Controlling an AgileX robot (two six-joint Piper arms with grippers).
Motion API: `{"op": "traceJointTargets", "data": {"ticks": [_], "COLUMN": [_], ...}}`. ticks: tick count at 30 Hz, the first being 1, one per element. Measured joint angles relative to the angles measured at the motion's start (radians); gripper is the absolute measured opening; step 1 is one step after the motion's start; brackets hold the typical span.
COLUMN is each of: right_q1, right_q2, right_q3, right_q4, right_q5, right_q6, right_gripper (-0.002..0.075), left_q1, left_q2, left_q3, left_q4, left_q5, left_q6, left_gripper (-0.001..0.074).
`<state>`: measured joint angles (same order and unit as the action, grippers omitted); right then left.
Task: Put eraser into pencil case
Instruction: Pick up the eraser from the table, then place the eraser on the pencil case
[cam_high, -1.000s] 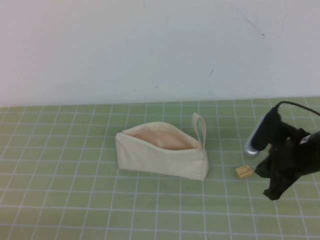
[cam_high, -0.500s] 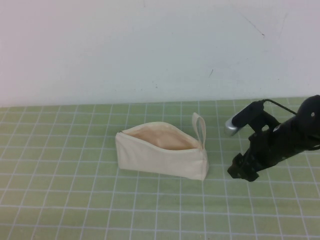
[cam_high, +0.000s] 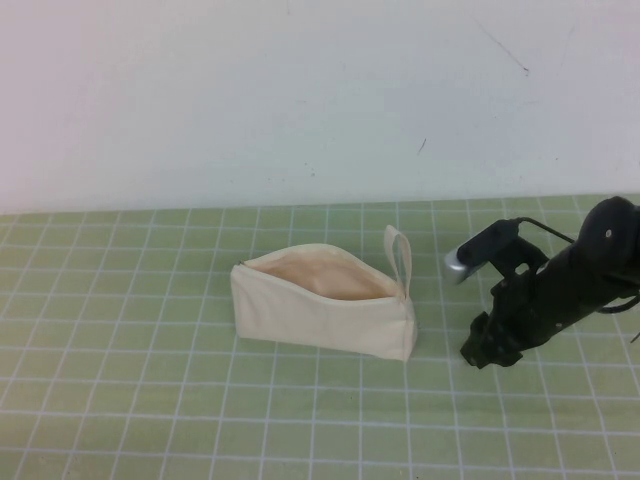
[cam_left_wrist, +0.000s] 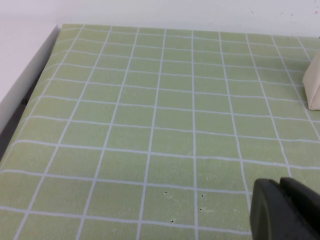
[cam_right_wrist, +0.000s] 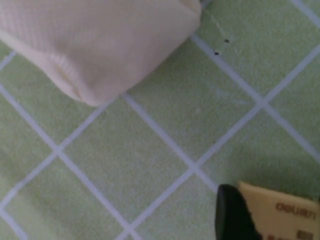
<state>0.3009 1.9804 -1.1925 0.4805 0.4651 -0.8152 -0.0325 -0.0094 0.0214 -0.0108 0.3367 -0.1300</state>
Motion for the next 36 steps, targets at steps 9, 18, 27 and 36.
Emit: {"op": "traceJointTargets", "data": {"ticks": [9, 18, 27, 36], "right_q1": [0.0, 0.0, 0.046, 0.138], "right_q2": [0.0, 0.0, 0.036, 0.166], "right_q3": [-0.185, -0.598, -0.732, -0.732], "right_q4": [-0.251, -0.23, 0.161, 0.176], "right_q5": [0.247, 0.53, 0.546, 0.53], "right_q6": [-0.019, -0.014, -0.191, -0.275], "right_gripper": [0.0314, 0.0314, 0.0314, 0.0335], "left_q1": [0.0, 0.0, 0.0, 0.0], "left_q2": [0.0, 0.0, 0.0, 0.0], "left_q3": [0.0, 0.0, 0.0, 0.0], "left_q4": [0.0, 0.0, 0.0, 0.0], "left_q5": [0.0, 0.0, 0.0, 0.0], "left_q6": [0.0, 0.0, 0.0, 0.0], "left_gripper": [-0.0001, -0.0001, -0.0001, -0.0001]}}
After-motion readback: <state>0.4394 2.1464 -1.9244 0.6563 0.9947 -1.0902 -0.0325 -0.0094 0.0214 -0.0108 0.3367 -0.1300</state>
